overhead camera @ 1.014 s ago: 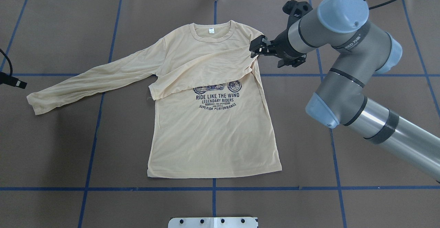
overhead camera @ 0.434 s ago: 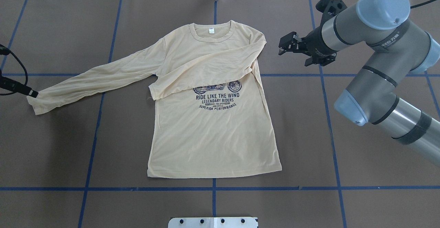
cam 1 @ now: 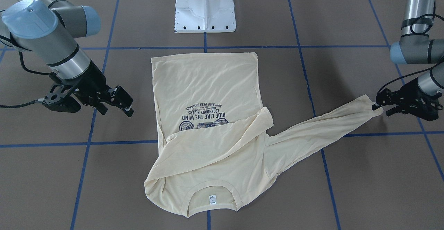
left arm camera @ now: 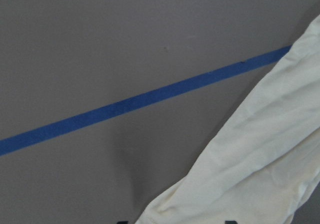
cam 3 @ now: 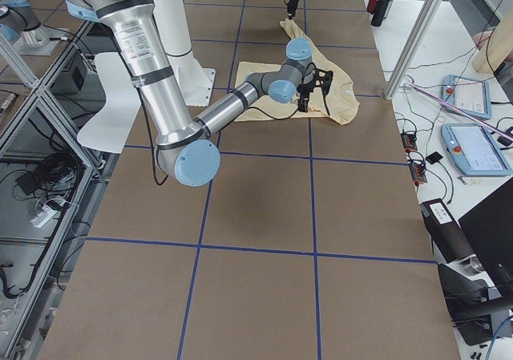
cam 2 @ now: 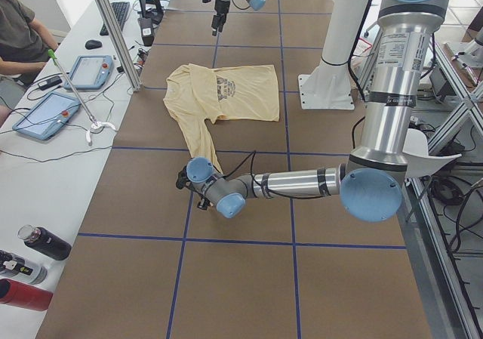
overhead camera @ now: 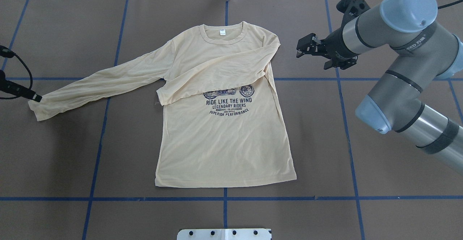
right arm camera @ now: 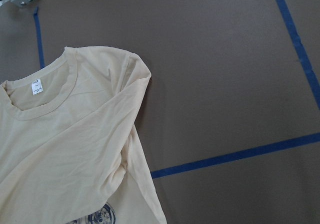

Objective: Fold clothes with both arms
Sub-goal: 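Release the sleeve and raise the right gripper back toward its side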

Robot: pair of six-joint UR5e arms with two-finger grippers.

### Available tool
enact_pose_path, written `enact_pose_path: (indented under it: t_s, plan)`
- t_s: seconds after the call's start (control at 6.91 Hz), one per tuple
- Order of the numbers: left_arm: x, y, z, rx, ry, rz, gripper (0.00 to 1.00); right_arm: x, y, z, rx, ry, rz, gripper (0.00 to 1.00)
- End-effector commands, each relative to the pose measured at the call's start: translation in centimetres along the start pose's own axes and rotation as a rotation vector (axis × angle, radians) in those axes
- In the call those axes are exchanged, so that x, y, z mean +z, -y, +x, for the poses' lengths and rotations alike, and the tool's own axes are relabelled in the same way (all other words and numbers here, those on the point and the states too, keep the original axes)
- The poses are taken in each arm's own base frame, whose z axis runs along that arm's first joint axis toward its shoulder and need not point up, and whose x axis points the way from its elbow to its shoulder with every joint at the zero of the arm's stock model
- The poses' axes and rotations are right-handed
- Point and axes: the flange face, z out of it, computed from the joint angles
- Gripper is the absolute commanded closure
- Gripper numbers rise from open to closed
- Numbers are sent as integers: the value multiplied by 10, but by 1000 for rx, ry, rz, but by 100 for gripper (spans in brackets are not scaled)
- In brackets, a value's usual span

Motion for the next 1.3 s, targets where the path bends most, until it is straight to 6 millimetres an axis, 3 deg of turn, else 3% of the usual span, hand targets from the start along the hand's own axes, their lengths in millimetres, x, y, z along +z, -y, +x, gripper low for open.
enact_pose_path:
  t_s: [0.0, 0.14, 0.29, 0.72, 1.16]
  plan:
    - [3, 2, -1, 0, 7, -1, 41, 0, 0, 0, 0, -1, 3, 0]
    - [3, 2, -2, 0, 7, -1, 49, -2, 0, 0, 0, 1, 4, 0]
    - [5, -1, -6, -7, 9, -8, 50, -2, 0, 0, 0, 1, 4, 0]
    - [6, -4, -8, -16, 11, -11, 42, -2, 0, -1, 1, 2, 4, 0]
    - [6, -8, -8, -20, 7, -16, 48, -2, 0, -1, 1, 2, 4, 0]
